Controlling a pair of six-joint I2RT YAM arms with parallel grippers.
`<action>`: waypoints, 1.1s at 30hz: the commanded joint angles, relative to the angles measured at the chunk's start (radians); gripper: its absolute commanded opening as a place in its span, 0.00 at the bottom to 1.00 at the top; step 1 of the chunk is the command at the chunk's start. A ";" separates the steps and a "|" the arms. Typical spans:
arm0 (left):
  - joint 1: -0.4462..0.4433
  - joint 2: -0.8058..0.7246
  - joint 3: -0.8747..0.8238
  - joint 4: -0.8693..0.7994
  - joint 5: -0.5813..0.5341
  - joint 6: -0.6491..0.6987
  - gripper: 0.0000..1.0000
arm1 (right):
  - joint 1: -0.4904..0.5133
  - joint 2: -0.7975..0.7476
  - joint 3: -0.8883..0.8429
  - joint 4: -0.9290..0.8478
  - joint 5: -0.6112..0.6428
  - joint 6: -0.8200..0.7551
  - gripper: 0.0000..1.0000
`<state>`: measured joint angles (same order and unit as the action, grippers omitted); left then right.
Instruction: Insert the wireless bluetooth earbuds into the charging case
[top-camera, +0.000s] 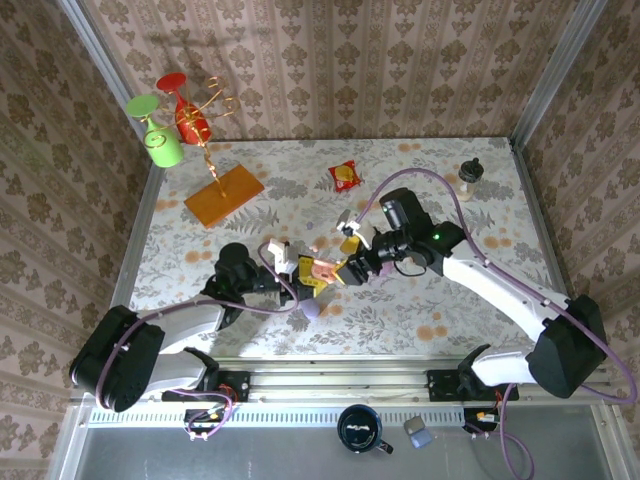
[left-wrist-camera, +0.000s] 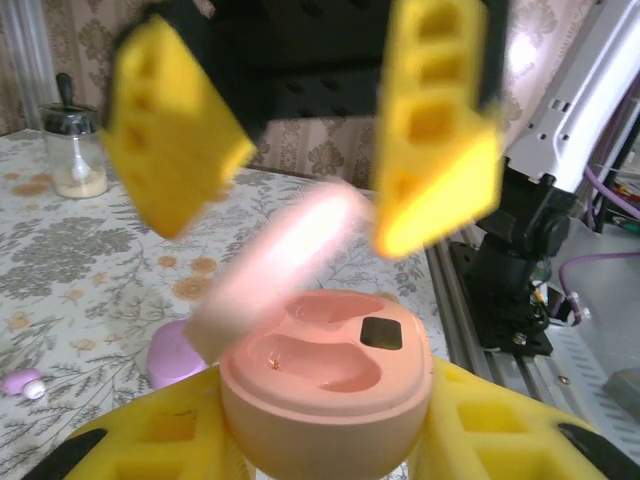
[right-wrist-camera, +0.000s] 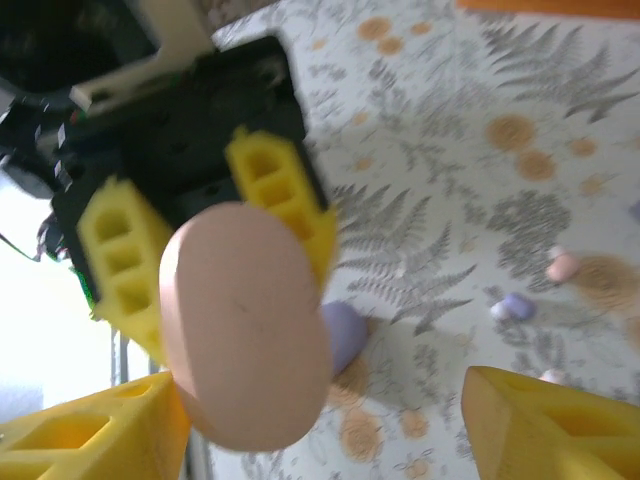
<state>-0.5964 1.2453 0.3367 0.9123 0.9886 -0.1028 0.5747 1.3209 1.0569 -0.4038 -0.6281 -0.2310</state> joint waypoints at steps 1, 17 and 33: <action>-0.009 -0.029 -0.010 0.027 0.050 0.039 0.27 | -0.020 -0.019 -0.011 0.072 0.012 0.048 0.75; 0.024 -0.035 -0.029 0.076 -0.093 -0.017 0.25 | -0.041 -0.220 -0.149 0.321 -0.020 0.301 0.82; 0.075 -0.254 -0.139 0.042 -0.483 0.000 0.24 | -0.052 0.017 -0.173 0.293 0.419 0.720 0.68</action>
<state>-0.5327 1.0298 0.2169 0.9459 0.6022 -0.1051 0.5262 1.2533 0.8333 -0.0715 -0.2462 0.4095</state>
